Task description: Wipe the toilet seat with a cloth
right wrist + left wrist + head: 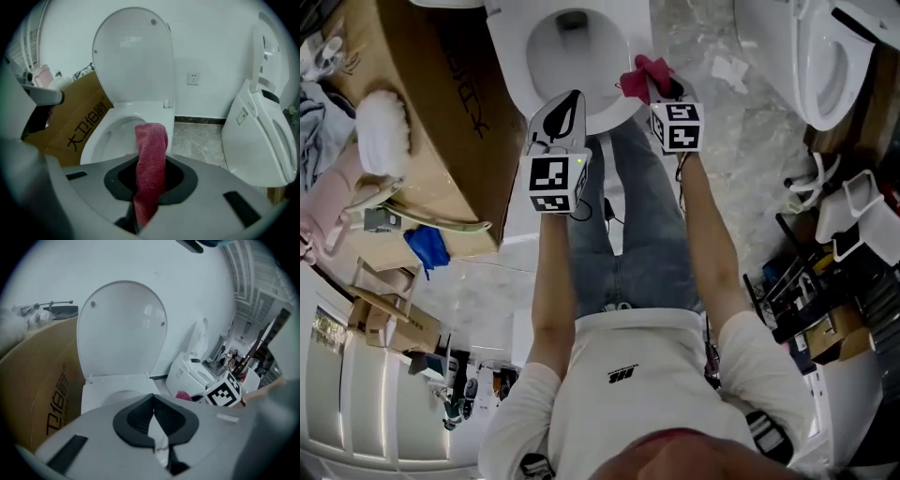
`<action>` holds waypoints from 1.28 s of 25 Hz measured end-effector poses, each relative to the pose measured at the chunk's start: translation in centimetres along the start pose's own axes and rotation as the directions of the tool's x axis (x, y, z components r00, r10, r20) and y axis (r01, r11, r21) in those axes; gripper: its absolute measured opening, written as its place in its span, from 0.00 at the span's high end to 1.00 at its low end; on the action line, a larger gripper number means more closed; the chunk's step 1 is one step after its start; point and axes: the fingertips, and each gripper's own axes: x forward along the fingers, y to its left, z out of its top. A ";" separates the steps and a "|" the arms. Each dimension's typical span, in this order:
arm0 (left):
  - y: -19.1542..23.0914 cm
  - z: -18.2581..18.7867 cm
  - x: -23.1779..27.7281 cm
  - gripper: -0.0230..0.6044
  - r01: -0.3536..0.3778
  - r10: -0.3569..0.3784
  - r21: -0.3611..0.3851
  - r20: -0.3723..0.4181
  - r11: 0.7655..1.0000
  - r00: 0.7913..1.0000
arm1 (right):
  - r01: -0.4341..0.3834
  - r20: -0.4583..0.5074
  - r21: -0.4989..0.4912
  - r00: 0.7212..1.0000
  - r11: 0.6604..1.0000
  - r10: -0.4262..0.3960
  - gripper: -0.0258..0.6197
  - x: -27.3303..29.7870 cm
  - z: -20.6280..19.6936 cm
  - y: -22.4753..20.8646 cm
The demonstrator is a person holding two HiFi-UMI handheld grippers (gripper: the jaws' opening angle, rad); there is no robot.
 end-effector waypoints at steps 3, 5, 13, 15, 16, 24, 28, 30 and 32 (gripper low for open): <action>-1.4 2.1 -2.6 0.95 0.021 -0.021 0.026 0.002 0.999 1.000 | -0.008 0.058 -0.015 0.998 1.000 0.009 0.89 -4.9 2.3 1.7; -2.4 3.5 -4.2 0.95 0.031 -0.032 0.048 0.012 0.998 0.999 | -0.013 0.108 -0.029 0.994 0.999 0.016 0.89 -8.1 4.2 2.5; -5.4 9.9 -12.9 0.95 0.012 -0.019 0.112 0.063 0.994 0.998 | -0.017 0.280 -0.161 0.958 0.987 0.063 0.89 -21.6 12.9 6.6; -5.9 11.8 -15.4 0.95 -0.001 -0.009 0.116 0.086 0.993 0.996 | -0.016 0.320 -0.183 0.945 0.983 0.075 0.88 -25.0 15.0 7.6; -6.1 12.7 -16.4 0.95 -0.003 -0.009 0.117 0.100 0.993 0.995 | -0.012 0.340 -0.194 0.937 0.981 0.078 0.88 -26.6 16.0 8.1; -9.1 17.4 -25.3 0.95 0.027 -0.058 0.187 0.163 0.982 0.985 | 0.016 0.432 -0.262 0.896 0.965 0.102 0.89 -37.9 19.5 12.3; -10.3 19.2 -28.4 0.95 0.024 -0.071 0.229 0.200 0.973 0.977 | 0.027 0.466 -0.258 0.879 0.966 0.100 0.89 -41.4 19.8 13.6; -10.6 19.6 -29.7 0.95 0.019 -0.072 0.241 0.214 0.970 0.974 | 0.024 0.473 -0.253 0.875 0.967 0.102 0.89 -42.3 19.6 14.3; -10.8 20.1 -30.6 0.95 0.013 -0.072 0.246 0.233 0.969 0.970 | 0.020 0.477 -0.258 0.872 0.966 0.109 0.89 -42.8 19.6 15.0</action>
